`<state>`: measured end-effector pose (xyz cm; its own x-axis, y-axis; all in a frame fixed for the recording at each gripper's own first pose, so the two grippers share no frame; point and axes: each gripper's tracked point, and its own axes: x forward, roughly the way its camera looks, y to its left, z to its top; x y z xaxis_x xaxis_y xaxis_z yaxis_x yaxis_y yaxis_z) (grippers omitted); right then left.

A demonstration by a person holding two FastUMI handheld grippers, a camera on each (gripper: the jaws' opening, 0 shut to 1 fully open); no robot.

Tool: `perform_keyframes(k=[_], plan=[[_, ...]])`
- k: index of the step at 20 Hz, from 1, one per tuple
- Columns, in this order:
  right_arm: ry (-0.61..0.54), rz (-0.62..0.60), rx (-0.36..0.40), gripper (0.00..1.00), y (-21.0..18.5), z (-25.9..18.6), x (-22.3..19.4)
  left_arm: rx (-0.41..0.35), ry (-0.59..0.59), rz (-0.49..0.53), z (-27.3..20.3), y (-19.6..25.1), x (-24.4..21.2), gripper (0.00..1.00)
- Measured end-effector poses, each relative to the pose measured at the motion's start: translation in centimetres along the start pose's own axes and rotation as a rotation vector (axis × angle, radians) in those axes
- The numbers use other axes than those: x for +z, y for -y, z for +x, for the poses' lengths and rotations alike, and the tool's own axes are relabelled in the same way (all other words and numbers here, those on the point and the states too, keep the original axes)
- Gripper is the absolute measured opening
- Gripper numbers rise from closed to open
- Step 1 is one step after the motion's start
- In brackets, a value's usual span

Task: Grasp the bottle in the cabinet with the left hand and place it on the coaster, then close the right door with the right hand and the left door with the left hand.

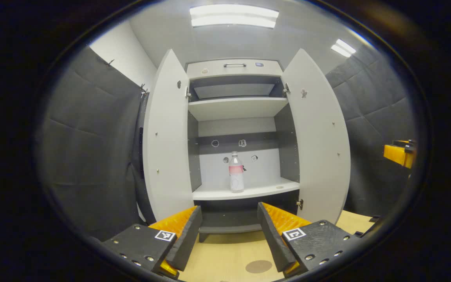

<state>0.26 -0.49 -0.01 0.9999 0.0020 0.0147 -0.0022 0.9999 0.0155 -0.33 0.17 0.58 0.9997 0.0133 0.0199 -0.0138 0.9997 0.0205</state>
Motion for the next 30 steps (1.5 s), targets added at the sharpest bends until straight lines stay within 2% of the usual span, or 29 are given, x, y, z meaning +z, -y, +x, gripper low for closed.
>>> perform_keyframes(k=[2, 3, 4, 9, 10, 17, 22, 23, 24, 27, 28, 30], plan=[[-0.004, 0.011, -0.004, 0.99, 0.1, -0.1, -0.1, 0.003, 0.011, 0.006, 0.0, 0.0, 0.4, 0.84], [-0.004, 0.011, -0.006, 0.93, 0.3, 0.0, -0.1, 0.005, 0.013, 0.011, -0.3, -0.1, 0.4, 0.84], [-0.006, 0.009, -0.007, 0.96, 0.6, 0.2, -0.1, 0.007, 0.012, 0.014, -0.4, -0.2, 0.5, 0.84], [-0.011, 0.015, -0.001, 0.93, 1.0, 0.3, -0.6, 0.014, 0.001, 0.018, -0.4, 0.2, 0.2, 0.83], [-0.017, 0.016, 0.004, 0.96, 1.2, 0.1, -0.9, 0.013, -0.002, 0.021, -0.3, 0.4, 0.3, 0.83], [-0.033, 0.008, 0.071, 0.96, 2.2, 0.8, -2.1, 0.016, -0.002, 0.009, 1.2, 2.5, 1.6, 0.84], [-0.039, 0.012, 0.103, 0.96, 3.5, 1.0, -2.4, 0.002, -0.002, -0.005, 4.7, 3.6, 3.0, 0.83], [-0.039, 0.013, 0.108, 0.96, 3.7, 0.9, -2.3, -0.004, -0.006, -0.005, 5.7, 3.8, 3.1, 0.87], [-0.037, 0.008, 0.107, 0.93, 3.8, 0.9, -2.1, -0.01, -0.014, -0.011, 6.9, 3.9, 3.2, 0.83], [-0.051, -0.004, 0.102, 0.93, 4.1, 0.8, -2.8, -0.028, -0.025, -0.058, 10.1, 3.9, 3.3, 0.83], [-0.055, -0.005, 0.094, 0.96, 4.1, 1.0, -3.0, -0.033, -0.022, -0.07, 11.4, 3.9, 3.5, 0.83], [-0.063, -0.005, 0.074, 0.96, 4.2, 1.4, -3.3, -0.046, -0.013, -0.084, 13.7, 3.7, 3.9, 0.83]])
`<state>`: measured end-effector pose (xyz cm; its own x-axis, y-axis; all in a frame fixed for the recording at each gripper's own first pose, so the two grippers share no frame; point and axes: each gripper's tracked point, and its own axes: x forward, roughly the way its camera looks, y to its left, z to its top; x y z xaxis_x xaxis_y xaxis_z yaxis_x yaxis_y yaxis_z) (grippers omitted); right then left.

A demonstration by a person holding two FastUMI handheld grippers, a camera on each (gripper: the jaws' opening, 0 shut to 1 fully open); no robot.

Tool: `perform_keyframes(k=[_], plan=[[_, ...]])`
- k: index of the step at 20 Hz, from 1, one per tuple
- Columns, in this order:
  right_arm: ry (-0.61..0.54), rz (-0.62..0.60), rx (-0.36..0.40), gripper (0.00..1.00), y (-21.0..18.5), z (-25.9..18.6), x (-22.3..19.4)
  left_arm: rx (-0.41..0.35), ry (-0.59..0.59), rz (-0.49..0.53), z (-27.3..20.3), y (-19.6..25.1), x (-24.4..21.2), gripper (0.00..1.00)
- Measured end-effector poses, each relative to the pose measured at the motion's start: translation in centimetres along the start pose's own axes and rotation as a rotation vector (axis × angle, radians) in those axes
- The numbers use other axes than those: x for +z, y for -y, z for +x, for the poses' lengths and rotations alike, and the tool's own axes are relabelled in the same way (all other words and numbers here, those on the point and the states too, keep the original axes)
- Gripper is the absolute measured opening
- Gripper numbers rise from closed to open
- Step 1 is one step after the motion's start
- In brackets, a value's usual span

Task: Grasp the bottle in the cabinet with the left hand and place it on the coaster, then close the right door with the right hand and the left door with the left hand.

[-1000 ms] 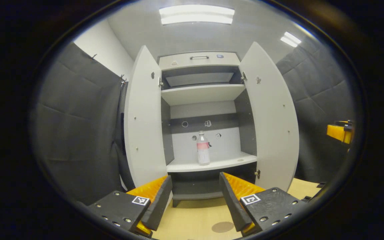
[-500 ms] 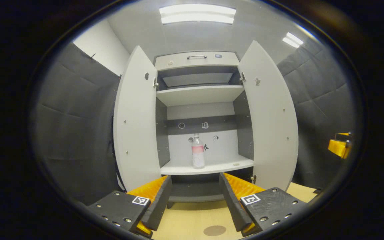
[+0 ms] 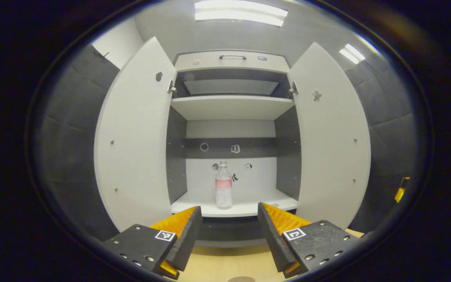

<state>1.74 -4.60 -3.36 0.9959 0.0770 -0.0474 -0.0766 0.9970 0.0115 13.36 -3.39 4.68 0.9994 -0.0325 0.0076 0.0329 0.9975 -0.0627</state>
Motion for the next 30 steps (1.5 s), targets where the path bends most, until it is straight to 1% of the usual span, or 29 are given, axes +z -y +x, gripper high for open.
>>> perform_keyframes(k=[2, 7, 11, 17, 18, 19, 20, 21, 23, 26, 30], plan=[[0.0, 0.004, -0.013, 0.96, -0.2, 0.3, 0.1, -0.018, 0.001, -0.002, 2.4, -0.2, 0.2, 0.84], [0.008, 0.001, -0.075, 0.96, 0.0, 2.1, 0.3, -0.051, -0.007, -0.004, 8.7, -1.2, -0.7, 0.84], [0.004, -0.009, -0.12, 0.96, -0.4, 3.9, 0.1, -0.071, -0.028, -0.002, 13.5, -1.8, -2.3, 0.84], [-0.015, -0.023, -0.166, 0.96, -0.9, 5.5, -0.3, -0.103, -0.055, -0.012, 20.6, -2.3, -4.7, 0.84], [-0.019, -0.027, -0.173, 0.96, -1.0, 5.6, -0.5, -0.106, -0.057, -0.008, 21.7, -2.3, -5.1, 0.84], [-0.026, -0.029, -0.182, 0.93, -1.0, 5.9, -0.7, -0.108, -0.058, -0.002, 23.0, -2.4, -5.5, 0.84], [-0.036, -0.03, -0.191, 0.93, -1.0, 6.1, -1.0, -0.098, -0.065, 0.003, 24.0, -2.8, -6.1, 0.84], [-0.046, -0.03, -0.201, 0.96, -1.0, 6.2, -1.3, -0.093, -0.076, 0.003, 25.0, -3.0, -6.7, 0.83], [-0.055, -0.028, -0.222, 0.96, -0.8, 6.3, -1.5, -0.098, -0.095, -0.006, 26.8, -3.1, -8.0, 0.84], [-0.07, -0.033, -0.253, 0.96, -0.4, 6.2, -1.8, -0.12, -0.101, -0.007, 28.2, -3.0, -9.0, 0.84], [-0.08, -0.023, -0.267, 0.96, -0.5, 6.6, -1.8, -0.123, -0.113, 0.007, 30.1, -3.1, -9.6, 0.84]])
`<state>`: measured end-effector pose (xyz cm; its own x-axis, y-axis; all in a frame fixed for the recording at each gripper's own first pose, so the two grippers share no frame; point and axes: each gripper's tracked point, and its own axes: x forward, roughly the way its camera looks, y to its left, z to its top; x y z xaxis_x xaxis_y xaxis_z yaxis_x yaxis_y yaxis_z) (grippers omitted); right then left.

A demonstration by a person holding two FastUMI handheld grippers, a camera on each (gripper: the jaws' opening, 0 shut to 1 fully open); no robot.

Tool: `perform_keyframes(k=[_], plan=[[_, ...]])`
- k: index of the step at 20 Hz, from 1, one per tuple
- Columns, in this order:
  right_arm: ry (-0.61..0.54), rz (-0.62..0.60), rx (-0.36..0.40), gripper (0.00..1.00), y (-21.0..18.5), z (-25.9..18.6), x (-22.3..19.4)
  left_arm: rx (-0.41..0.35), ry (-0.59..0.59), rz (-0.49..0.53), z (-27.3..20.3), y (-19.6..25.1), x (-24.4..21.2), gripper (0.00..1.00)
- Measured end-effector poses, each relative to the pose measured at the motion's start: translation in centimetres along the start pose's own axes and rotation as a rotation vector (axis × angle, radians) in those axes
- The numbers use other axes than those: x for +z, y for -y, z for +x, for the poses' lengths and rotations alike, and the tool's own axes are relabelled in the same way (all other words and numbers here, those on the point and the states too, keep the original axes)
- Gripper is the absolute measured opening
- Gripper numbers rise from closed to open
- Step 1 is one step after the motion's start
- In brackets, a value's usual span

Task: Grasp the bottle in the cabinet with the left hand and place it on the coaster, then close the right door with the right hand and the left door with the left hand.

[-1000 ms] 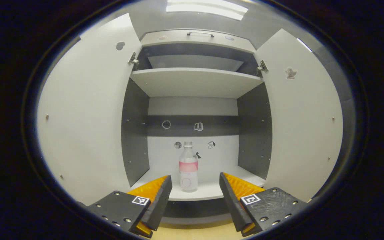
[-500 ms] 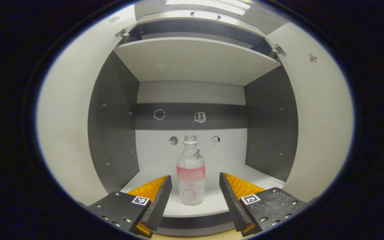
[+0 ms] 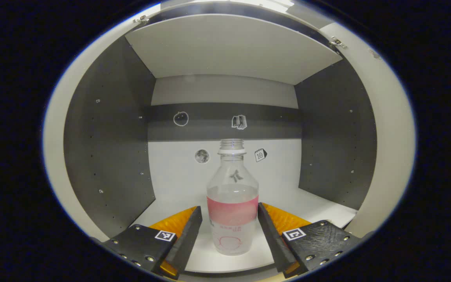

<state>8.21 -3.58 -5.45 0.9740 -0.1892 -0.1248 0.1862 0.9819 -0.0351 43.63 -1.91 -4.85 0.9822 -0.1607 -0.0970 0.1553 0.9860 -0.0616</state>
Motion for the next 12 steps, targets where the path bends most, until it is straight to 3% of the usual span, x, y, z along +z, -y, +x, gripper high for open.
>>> perform_keyframes(k=[1, 4, 5, 12], plan=[[0.0, -0.004, 0.002, 0.96, -0.2, 0.0, 0.2, 0.005, 0.002, 0.001, 0.3, -0.1, 0.1, 0.91], [0.009, -0.023, 0.014, 0.96, -0.6, 0.0, 0.6, 0.005, -0.001, 0.022, 0.5, -0.1, 0.2, 0.69], [0.014, -0.027, 0.019, 0.93, -0.7, -0.1, 0.8, 0.002, -0.006, 0.024, 0.2, 0.1, 0.2, 0.7], [0.025, -0.006, 0.063, 0.96, 0.5, -1.0, 1.0, -0.014, 0.057, 0.011, -5.5, 2.0, 2.8, 0.7]])
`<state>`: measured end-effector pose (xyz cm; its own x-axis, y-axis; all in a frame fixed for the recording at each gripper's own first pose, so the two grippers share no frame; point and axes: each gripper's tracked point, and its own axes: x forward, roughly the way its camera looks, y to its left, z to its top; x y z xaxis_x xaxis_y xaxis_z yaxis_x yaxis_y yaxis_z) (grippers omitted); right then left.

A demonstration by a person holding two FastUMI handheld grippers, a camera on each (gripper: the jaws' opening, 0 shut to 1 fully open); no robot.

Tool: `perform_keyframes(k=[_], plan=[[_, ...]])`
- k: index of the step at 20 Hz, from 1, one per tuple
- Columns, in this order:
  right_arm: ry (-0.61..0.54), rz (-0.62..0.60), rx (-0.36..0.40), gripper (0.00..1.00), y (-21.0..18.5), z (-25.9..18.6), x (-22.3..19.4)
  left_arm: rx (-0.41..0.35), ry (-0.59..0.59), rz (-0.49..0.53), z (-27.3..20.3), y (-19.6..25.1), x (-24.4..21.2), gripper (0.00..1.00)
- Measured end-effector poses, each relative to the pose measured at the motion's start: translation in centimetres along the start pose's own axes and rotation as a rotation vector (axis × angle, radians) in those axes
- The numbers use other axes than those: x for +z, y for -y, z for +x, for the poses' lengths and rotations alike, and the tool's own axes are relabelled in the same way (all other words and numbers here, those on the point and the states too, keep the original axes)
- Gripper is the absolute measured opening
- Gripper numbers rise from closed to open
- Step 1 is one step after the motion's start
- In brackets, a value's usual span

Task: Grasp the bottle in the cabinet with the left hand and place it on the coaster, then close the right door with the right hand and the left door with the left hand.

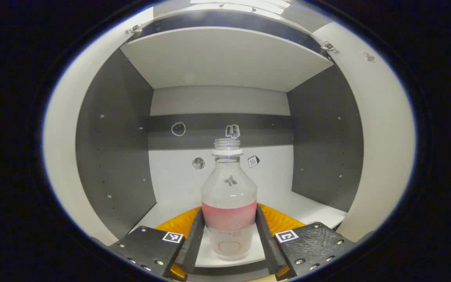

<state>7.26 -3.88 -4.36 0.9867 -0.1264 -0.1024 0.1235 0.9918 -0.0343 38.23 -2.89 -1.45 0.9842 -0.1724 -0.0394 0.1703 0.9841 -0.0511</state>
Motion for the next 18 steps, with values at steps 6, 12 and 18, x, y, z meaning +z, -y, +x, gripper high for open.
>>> perform_keyframes(k=[6, 12, 18], plan=[[0.003, 0.026, 0.049, 0.96, 1.3, -1.7, 0.3, 0.0, 0.035, -0.009, -5.8, 1.8, 0.5, 0.77], [-0.007, 0.032, 0.098, 0.96, 2.4, -3.4, -0.1, 0.021, 0.001, -0.034, -11.1, 2.9, -2.8, 0.7], [-0.022, 0.03, 0.147, 0.96, 2.7, -4.5, -0.6, 0.009, -0.023, -0.054, -15.9, 5.0, -7.4, 0.7]])
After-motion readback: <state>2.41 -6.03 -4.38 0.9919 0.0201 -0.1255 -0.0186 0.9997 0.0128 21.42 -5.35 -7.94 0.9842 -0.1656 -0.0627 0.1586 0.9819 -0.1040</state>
